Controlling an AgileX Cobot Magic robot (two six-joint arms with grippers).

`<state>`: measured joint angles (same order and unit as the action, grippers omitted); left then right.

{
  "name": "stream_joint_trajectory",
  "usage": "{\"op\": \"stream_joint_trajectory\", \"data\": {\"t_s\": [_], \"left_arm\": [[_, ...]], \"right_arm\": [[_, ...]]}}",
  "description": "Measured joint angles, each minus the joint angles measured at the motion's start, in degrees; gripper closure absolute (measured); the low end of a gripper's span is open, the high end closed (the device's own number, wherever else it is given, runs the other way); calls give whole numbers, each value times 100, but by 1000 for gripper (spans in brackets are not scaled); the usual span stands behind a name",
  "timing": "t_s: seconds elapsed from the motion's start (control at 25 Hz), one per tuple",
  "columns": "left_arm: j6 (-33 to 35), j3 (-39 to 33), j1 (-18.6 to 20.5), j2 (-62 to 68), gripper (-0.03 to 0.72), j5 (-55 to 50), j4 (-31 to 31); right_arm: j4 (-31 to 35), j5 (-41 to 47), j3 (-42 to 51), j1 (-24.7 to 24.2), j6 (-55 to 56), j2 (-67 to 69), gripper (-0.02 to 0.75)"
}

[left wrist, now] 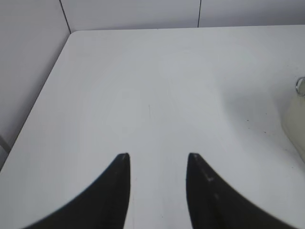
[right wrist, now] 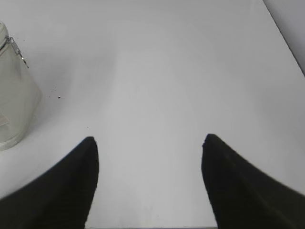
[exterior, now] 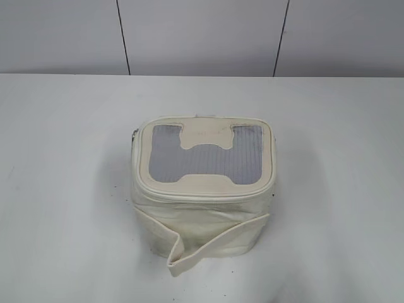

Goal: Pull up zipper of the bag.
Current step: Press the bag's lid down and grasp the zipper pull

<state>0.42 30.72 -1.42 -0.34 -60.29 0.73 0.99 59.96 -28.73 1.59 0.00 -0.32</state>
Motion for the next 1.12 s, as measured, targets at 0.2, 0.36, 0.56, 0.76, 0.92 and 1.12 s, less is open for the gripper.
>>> {"op": "stream_joint_trajectory", "data": {"t_s": [0.2, 0.36, 0.56, 0.76, 0.92, 1.12], "left_arm": [[0, 0, 0, 0, 382, 0, 0], [0, 0, 0, 0, 382, 0, 0], [0, 0, 0, 0, 382, 0, 0], [0, 0, 0, 0, 382, 0, 0], [0, 0, 0, 0, 382, 0, 0], [0, 0, 0, 0, 382, 0, 0]], "right_arm": [[0, 0, 0, 0, 0, 0, 209], [0, -5, 0, 0, 0, 0, 209], [0, -5, 0, 0, 0, 0, 209], [0, -5, 0, 0, 0, 0, 209], [0, -5, 0, 0, 0, 0, 209], [0, -5, 0, 0, 0, 0, 209]]}}
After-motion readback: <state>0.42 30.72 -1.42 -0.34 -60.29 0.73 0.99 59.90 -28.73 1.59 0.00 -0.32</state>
